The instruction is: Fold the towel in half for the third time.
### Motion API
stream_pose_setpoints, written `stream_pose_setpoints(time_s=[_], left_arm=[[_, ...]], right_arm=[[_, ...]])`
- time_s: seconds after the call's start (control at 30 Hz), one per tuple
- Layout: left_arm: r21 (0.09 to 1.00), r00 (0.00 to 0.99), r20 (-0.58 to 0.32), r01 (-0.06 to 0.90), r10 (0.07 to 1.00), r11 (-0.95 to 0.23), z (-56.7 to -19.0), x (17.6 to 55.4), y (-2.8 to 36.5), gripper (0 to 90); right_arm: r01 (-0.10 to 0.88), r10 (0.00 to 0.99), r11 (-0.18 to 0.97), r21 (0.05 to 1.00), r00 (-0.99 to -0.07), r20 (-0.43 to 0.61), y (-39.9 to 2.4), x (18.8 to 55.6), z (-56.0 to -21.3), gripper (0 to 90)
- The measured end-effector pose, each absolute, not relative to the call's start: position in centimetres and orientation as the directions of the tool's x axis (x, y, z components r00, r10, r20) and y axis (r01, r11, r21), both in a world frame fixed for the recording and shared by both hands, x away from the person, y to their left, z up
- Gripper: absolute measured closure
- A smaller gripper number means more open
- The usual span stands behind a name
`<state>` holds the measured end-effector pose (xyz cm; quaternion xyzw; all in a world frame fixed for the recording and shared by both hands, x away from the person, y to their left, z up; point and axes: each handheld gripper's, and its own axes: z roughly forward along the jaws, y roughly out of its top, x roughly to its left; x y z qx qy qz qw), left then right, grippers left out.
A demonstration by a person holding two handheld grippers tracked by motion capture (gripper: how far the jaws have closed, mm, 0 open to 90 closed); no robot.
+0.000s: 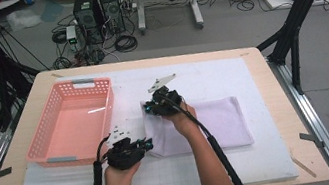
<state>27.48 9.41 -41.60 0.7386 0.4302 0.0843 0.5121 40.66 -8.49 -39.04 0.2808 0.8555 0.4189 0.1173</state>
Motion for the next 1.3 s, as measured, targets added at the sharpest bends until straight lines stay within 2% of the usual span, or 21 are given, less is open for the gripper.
stream_pose_setpoints(time_s=[0.5,0.93,1.3], left_arm=[[0.833,0.696,-0.314,0.529,0.646,-0.165,-39.6,29.2,2.4,82.4],[0.816,0.737,-0.323,0.534,0.594,-0.219,-40.0,30.4,-3.9,82.4],[0.795,0.758,-0.315,0.539,0.571,-0.277,-40.6,31.1,-8.2,82.3]], right_arm=[[0.392,0.669,0.388,0.834,-0.742,0.038,-16.9,39.6,-36.7,83.7],[0.411,0.728,0.323,0.853,-0.683,0.053,-23.7,39.0,-37.2,83.8],[0.434,0.764,0.280,0.856,-0.641,0.075,-27.7,38.6,-38.7,83.7]])
